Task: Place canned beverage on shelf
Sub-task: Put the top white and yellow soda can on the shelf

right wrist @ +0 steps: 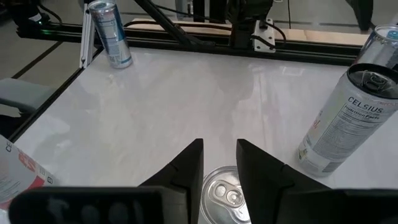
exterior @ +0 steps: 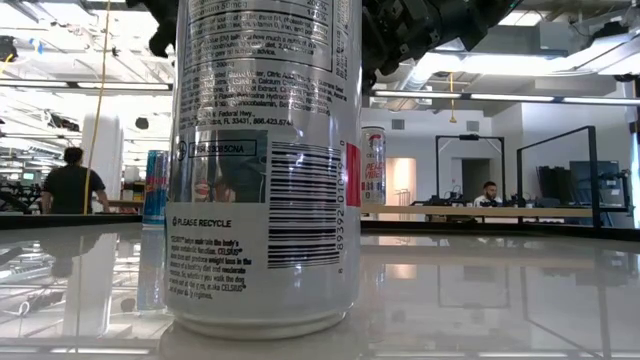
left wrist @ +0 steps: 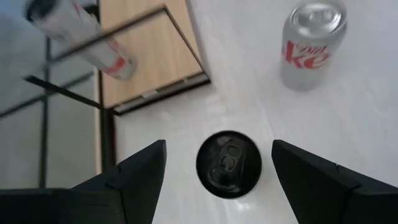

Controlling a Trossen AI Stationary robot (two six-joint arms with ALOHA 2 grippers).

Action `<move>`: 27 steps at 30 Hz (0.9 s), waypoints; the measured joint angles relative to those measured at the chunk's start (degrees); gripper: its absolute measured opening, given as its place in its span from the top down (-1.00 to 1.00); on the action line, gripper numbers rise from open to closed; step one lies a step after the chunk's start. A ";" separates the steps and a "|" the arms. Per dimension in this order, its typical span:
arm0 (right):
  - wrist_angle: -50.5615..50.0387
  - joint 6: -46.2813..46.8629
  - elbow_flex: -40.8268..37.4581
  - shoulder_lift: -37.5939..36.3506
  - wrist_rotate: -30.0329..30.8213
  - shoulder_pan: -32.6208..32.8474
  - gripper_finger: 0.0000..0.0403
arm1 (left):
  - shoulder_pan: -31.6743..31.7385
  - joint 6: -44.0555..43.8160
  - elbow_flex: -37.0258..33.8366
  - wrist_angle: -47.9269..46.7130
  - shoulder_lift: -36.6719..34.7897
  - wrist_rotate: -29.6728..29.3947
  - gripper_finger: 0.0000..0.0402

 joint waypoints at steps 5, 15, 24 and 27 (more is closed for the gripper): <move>-1.11 -0.23 0.00 0.00 0.00 0.00 0.40 | 0.02 -0.40 0.00 1.68 3.61 -0.23 -0.38; -1.97 -0.39 -0.26 0.00 0.00 0.00 0.40 | 0.07 -4.74 0.00 1.23 4.75 -0.92 -0.54; -1.54 -0.39 -0.26 0.00 -0.01 0.00 0.40 | 0.00 -4.94 -0.02 -1.76 6.00 1.87 -0.63; -1.29 -0.39 -0.27 0.00 -0.01 0.00 0.40 | 0.00 -4.48 0.07 -0.94 7.86 2.07 -0.63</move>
